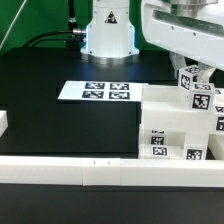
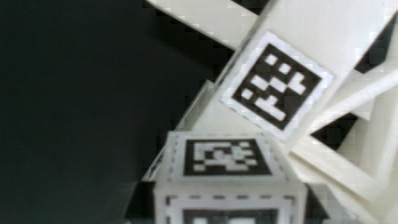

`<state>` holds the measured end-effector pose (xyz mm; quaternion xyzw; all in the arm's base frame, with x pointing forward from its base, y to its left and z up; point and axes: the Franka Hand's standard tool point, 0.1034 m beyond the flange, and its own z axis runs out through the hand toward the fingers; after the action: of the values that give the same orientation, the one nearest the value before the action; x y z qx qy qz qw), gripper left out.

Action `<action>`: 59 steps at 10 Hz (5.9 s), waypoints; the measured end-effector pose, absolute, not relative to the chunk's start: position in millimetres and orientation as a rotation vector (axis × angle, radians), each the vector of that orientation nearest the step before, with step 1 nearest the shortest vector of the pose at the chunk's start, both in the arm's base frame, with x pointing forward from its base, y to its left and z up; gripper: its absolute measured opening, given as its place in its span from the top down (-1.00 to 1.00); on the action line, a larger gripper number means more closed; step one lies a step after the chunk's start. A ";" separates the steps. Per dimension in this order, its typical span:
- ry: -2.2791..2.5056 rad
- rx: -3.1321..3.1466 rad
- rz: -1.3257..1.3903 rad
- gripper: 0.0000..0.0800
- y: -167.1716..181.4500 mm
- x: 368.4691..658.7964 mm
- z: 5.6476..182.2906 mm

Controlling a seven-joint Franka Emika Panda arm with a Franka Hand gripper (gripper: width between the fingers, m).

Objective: Assemble chair

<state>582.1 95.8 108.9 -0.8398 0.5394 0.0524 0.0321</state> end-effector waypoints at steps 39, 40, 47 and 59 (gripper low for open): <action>1.461 -2.677 0.191 0.31 105.4 578.0 108.6; 1.585 -2.609 0.197 0.31 105.7 578.2 108.7; 2.290 -2.018 0.185 0.31 118.3 579.5 109.2; 2.269 -2.006 0.213 -0.58 126.0 579.0 107.4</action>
Offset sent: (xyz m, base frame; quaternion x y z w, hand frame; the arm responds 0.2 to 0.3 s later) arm 0.0000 0.0000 0.0000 0.0000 0.0000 0.1938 0.9810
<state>579.0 126.0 107.4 -0.6599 0.7462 0.0699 0.0526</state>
